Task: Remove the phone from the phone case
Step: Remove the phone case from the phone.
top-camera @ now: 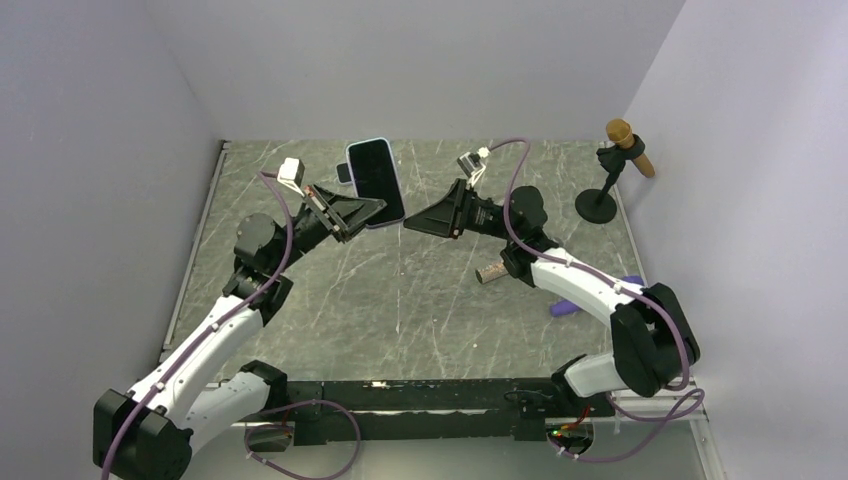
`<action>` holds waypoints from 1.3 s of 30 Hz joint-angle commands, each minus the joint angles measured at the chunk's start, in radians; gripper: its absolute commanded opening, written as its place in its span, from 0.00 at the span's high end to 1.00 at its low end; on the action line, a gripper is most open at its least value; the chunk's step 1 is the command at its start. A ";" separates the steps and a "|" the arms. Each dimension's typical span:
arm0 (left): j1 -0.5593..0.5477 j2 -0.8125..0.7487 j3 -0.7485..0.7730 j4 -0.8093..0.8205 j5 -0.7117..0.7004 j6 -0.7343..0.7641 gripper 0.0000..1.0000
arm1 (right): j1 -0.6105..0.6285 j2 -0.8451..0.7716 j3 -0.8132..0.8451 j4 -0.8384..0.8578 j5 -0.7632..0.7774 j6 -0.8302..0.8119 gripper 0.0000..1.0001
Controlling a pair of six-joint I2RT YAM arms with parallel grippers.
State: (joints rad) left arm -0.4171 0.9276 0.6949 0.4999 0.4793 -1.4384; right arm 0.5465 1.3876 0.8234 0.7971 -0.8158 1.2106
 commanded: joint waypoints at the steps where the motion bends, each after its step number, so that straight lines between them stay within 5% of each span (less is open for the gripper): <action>1: 0.000 -0.013 0.022 0.113 -0.004 -0.018 1.00 | 0.018 0.026 0.068 0.110 0.021 0.016 0.49; 11: 0.000 0.008 0.033 0.103 0.030 -0.016 1.00 | 0.053 0.106 0.101 0.231 0.036 0.080 0.58; 17: -0.006 0.001 0.018 0.103 0.038 -0.015 1.00 | 0.060 0.126 0.093 0.263 0.088 0.108 1.00; 25: -0.049 -0.050 -0.116 0.137 0.034 -0.068 1.00 | 0.060 0.201 0.132 0.264 0.251 0.138 1.00; 34: -0.066 -0.189 -0.191 -0.068 0.008 -0.003 1.00 | 0.016 0.309 0.221 0.284 0.351 0.178 1.00; 37: -0.063 -0.210 -0.204 -0.090 -0.011 0.034 1.00 | -0.038 0.293 0.195 0.163 0.352 0.165 1.00; 39: -0.055 -0.221 -0.147 -0.311 -0.047 0.132 1.00 | -0.075 0.262 0.204 -0.079 0.306 0.063 1.00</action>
State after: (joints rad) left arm -0.4816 0.7403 0.4801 0.3668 0.4725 -1.4345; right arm 0.5358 1.6974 1.0012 0.9634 -0.5106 1.3682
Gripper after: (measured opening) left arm 0.103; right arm 0.151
